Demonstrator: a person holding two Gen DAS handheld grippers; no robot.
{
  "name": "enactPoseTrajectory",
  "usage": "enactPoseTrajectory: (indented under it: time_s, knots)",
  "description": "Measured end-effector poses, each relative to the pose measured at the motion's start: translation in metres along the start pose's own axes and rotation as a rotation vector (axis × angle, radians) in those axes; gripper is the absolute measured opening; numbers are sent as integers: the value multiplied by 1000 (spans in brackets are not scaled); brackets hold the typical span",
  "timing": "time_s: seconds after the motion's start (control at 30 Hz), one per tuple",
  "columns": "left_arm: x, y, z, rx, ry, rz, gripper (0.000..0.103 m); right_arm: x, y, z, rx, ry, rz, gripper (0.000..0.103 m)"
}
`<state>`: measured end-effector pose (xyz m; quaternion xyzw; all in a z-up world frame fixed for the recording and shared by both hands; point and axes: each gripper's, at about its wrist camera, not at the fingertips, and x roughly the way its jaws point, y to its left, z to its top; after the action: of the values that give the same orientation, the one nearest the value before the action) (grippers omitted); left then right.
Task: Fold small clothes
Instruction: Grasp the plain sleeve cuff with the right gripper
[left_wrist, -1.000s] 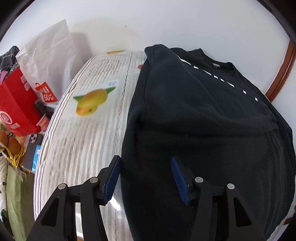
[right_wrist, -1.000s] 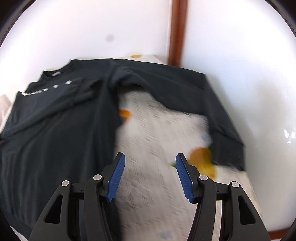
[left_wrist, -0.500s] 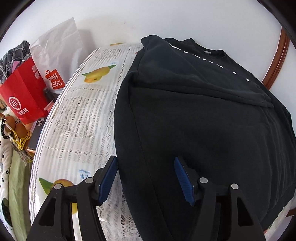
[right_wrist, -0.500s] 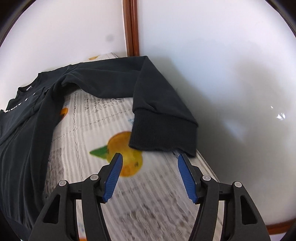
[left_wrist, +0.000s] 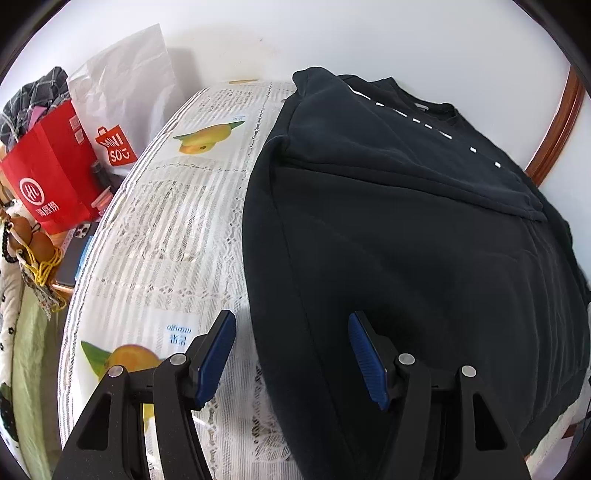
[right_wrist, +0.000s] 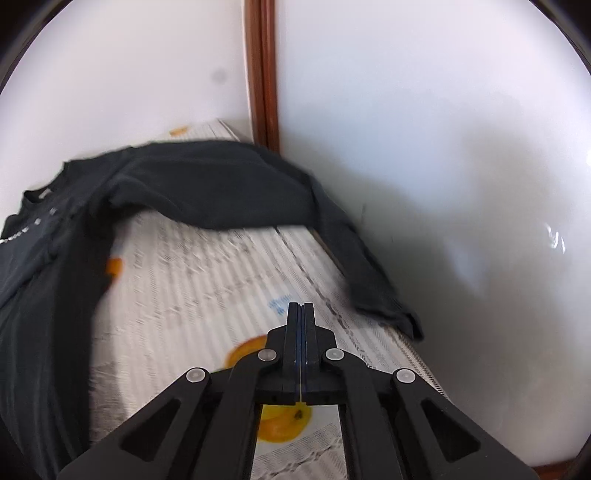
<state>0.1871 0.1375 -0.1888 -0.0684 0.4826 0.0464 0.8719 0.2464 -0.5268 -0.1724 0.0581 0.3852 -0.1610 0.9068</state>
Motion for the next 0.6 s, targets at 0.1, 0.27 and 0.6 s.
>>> enactPoseTrajectory:
  time_s: [0.1,0.27,0.6]
  knots:
    - [-5,4,-5,6,-13,-19,61,-32,13,5,-31,-73,22,0]
    - [-8,5,-9,1,-16,-61,61,-61,20,9,-59,-108,29,0]
    - [2,0,-3,1,-30,-8,64,-15,27,18,-102,-29,18,63]
